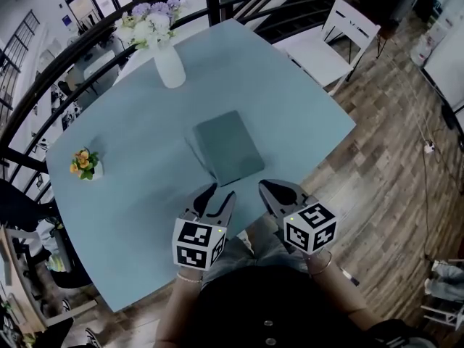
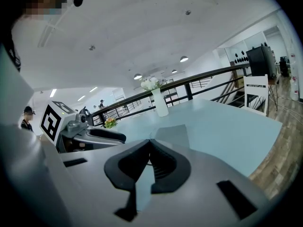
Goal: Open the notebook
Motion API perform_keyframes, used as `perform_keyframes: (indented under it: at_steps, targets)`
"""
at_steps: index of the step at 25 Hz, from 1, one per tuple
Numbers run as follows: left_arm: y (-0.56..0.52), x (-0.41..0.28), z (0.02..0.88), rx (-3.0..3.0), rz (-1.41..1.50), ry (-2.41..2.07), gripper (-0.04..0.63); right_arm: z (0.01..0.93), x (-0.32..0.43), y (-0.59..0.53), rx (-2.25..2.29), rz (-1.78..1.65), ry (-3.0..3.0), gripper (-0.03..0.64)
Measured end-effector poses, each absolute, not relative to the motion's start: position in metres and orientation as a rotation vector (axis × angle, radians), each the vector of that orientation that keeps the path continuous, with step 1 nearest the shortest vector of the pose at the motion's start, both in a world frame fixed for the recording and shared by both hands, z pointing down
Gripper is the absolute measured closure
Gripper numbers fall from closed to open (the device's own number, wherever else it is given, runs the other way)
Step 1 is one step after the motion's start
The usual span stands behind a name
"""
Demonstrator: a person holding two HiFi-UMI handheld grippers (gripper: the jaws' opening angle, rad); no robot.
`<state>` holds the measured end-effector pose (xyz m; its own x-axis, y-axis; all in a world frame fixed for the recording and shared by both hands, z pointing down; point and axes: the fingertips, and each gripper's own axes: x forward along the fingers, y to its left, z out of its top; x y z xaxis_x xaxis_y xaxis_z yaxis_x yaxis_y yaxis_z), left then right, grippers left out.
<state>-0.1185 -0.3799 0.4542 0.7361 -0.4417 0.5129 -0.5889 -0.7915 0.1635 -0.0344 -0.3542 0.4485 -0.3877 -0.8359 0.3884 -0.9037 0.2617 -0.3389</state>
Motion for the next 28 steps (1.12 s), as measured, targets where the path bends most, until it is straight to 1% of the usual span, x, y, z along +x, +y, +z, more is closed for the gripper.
perform_keyframes:
  at_steps: [8, 14, 28]
  targets:
    - [-0.39, -0.12, 0.463, 2.58, 0.682, -0.842, 0.417, 0.453, -0.032, -0.37, 1.616, 0.792, -2.408, 0.609]
    - [-0.404, -0.108, 0.472, 2.53, 0.69, -0.881, 0.417, 0.467, -0.038, -0.381, 1.483, 0.813, -2.439, 0.609]
    - [-0.428, -0.063, 0.488, 2.52, 0.805, -0.865, 0.413, 0.48, 0.011, -0.412, 1.459, 0.87, -2.434, 0.609]
